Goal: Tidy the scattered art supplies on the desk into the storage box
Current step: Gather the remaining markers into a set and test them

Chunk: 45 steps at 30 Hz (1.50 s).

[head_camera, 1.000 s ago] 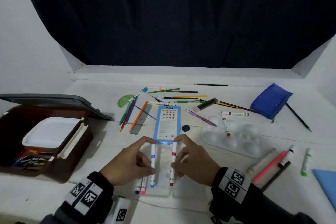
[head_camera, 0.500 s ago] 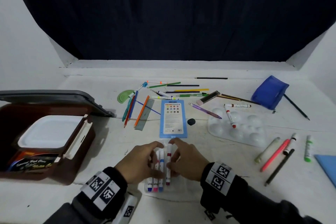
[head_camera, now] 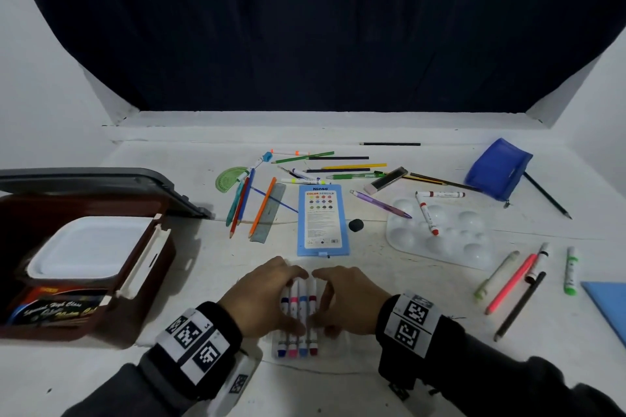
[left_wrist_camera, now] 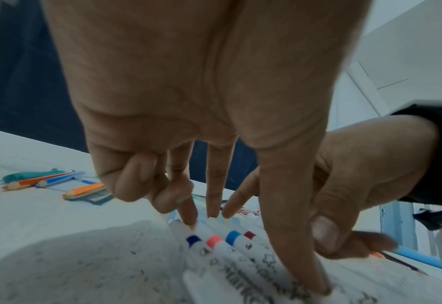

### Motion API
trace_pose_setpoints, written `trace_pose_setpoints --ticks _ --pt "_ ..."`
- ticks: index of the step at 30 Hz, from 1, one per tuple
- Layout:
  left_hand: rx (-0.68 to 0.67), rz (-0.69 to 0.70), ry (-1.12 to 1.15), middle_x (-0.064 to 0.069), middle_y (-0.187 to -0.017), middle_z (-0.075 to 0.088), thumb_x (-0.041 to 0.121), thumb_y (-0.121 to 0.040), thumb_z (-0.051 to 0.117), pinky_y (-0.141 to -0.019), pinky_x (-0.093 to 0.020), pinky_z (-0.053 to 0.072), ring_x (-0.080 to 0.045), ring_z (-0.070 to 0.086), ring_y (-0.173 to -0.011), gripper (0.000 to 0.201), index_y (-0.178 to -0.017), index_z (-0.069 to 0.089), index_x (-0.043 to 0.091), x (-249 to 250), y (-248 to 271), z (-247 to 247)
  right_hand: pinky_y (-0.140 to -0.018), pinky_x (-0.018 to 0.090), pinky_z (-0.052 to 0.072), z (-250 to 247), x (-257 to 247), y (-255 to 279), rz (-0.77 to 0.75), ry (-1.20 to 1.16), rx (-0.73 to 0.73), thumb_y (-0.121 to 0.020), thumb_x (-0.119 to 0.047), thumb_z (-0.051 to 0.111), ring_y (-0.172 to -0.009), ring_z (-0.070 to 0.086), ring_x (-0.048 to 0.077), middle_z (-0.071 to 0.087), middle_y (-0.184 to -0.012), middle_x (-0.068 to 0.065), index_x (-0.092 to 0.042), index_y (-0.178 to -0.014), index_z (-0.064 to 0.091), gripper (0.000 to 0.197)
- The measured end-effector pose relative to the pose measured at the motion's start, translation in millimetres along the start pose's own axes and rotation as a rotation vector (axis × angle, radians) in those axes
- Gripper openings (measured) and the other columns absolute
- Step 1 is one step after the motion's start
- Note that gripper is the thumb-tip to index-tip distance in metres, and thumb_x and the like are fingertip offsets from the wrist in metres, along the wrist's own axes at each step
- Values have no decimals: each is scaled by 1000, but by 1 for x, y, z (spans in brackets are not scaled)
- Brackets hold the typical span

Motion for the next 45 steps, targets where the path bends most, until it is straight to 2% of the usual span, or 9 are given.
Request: trace_pose_setpoints --ticks 5,8,11,26,30,35,38,40,45 --pt "9 22 -47 9 -115 51 53 -66 84 -90 -22 49 -7 53 -100 68 -125 57 34 4 0 -1 -83 27 41 2 -10 -3 -81 262 42 -80 -37 77 -99 54 20 61 -108 5 -13 -117 62 47" --pt "25 9 -61 7 -119 53 51 -70 83 -92 -22 49 -8 54 -103 66 -128 58 32 3 0 -2 -93 33 43 5 -8 -8 -69 341 57 -78 -46 75 -112 49 20 55 -123 5 -19 -126 56 59" --pt "34 -10 -73 9 -119 52 55 -66 84 -93 -25 49 -8 53 -102 73 -129 55 33 1 1 0 -97 36 45 3 -4 -11 -36 355 87 -75 -50 76 -113 52 21 54 -125 5 -19 -127 54 64" --pt "32 -10 -108 8 -115 54 60 -66 81 -92 -29 49 -11 55 -101 69 -125 58 32 -2 2 1 -83 33 51 3 -2 -22 -21 444 101 -74 -50 77 -98 61 21 61 -109 5 -16 -112 64 53" --pt "39 5 -117 8 -115 55 61 -68 78 -92 -25 47 -10 55 -100 67 -125 58 32 1 2 -1 -81 32 52 3 2 -26 -29 418 117 -77 -48 75 -94 62 20 63 -106 5 -15 -108 66 46" --pt "2 10 -111 5 -116 56 58 -68 81 -95 -27 47 -11 54 -102 68 -126 58 29 2 -2 0 -88 35 51 4 4 -24 -86 350 105 -73 -52 77 -98 57 18 58 -110 1 -22 -112 65 51" --pt "-49 -12 -116 4 -121 54 57 -66 83 -98 -28 45 -13 52 -108 77 -132 55 28 -2 -7 2 -87 32 49 -11 4 -14 -165 278 206 -78 -56 70 -95 51 11 56 -109 -4 -28 -110 61 44" --pt "-79 -33 -102 4 -123 54 54 -72 80 -95 -26 43 -12 51 -109 71 -133 54 27 -5 -9 -1 -83 25 49 -28 14 -3 -158 180 296 -81 -55 68 -89 52 5 56 -113 -9 -30 -122 57 49" --pt "98 16 159 15 -93 65 42 -84 73 -71 -20 47 3 57 -73 26 -108 64 37 4 -31 -48 -78 24 54 -86 53 14 -82 98 542 -88 -39 65 -81 58 2 58 -103 -15 -33 -115 60 28"
Point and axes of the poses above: each hand's wrist, its own y-axis away from the middle knuckle, its own z-axis out of the palm, x = y × z, the point moved 10 cm from there along -y, towards the middle knuckle
